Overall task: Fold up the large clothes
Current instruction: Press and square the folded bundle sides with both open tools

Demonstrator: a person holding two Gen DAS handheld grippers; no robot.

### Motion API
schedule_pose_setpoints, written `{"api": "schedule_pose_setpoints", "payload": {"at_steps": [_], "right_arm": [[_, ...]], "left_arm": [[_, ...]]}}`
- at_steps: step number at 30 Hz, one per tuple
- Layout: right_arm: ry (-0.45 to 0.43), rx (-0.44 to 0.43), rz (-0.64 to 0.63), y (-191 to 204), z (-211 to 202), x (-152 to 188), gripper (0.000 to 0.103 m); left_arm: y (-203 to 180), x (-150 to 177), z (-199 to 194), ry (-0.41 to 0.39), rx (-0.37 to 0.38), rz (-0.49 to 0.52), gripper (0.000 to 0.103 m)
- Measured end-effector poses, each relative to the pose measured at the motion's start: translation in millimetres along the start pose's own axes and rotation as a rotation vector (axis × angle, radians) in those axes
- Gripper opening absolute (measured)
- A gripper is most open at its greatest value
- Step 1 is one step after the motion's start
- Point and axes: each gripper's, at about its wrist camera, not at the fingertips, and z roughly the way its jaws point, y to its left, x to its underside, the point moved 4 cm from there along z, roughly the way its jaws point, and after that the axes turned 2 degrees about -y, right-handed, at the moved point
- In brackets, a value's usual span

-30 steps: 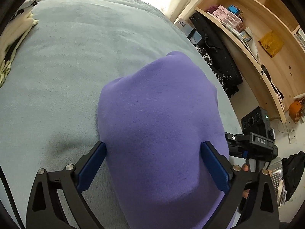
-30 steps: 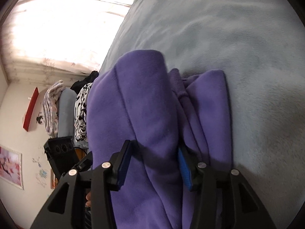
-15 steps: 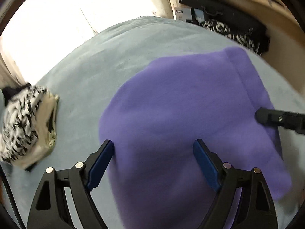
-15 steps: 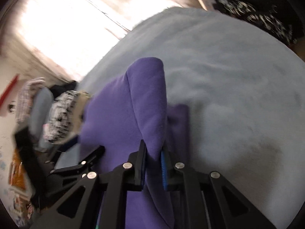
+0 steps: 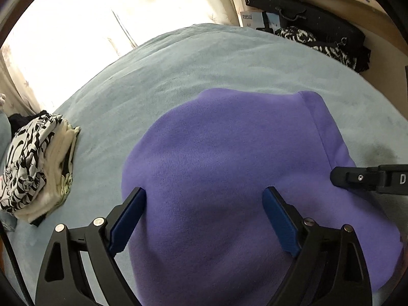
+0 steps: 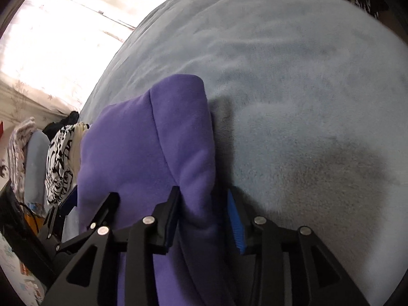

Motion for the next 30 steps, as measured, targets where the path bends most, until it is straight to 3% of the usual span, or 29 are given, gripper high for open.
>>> {"api": "schedule_pose_setpoints", "payload": {"at_steps": [3, 7, 11, 14, 18, 30], "right_arm": [[-0.034, 0.071, -0.075, 19.4, -13.3, -0.6, 0.038], [-0.157, 0.156, -0.161, 43.9, -39.3, -13.0, 0.038], [-0.220, 0.115, -0.201, 66.5, -38.4, -31.7, 0.038], [-0.161, 0.098, -0.196, 73.1, -4.3, -42.0, 0.038], [-0.105, 0.203, -0.186, 52.0, 39.6, -45.5, 0.038], [-0.124, 0.171, -0.189, 60.1, 4.0, -35.3, 0.040]], "left_arm": [[9.0, 1.2, -6.5, -0.009, 0.023, -0.030, 0.091], [14.3, 3.3, -8.8, -0.009, 0.030, -0.050, 0.092], [12.3, 3.7, -9.6, -0.010, 0.015, -0.046, 0.092], [11.8, 4.2, -9.4, -0.010, 0.018, -0.047, 0.092], [11.4, 3.8, -7.2, -0.001, 0.028, -0.053, 0.092], [24.4, 1.0, -26.1, 0.015, 0.026, -0.087, 0.093]]}}
